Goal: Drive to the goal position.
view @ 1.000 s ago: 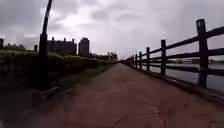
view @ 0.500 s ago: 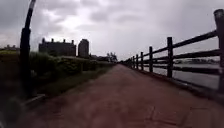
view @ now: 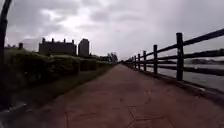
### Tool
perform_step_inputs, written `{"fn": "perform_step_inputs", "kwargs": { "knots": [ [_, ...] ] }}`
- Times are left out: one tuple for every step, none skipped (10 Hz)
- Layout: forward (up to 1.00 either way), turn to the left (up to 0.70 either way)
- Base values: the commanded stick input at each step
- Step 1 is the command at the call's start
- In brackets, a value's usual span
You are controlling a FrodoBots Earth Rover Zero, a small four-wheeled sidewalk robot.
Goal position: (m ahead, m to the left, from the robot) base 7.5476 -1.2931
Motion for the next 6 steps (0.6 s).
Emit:
{"fn": "perform_step_inputs", "kwargs": {
  "knots": [
    [1.0, 0.0],
    [1.0, 0.0],
    [1.0, 0.0],
    [1.0, 0.0],
    [1.0, 0.0],
    [1.0, 0.0]
  ]
}}
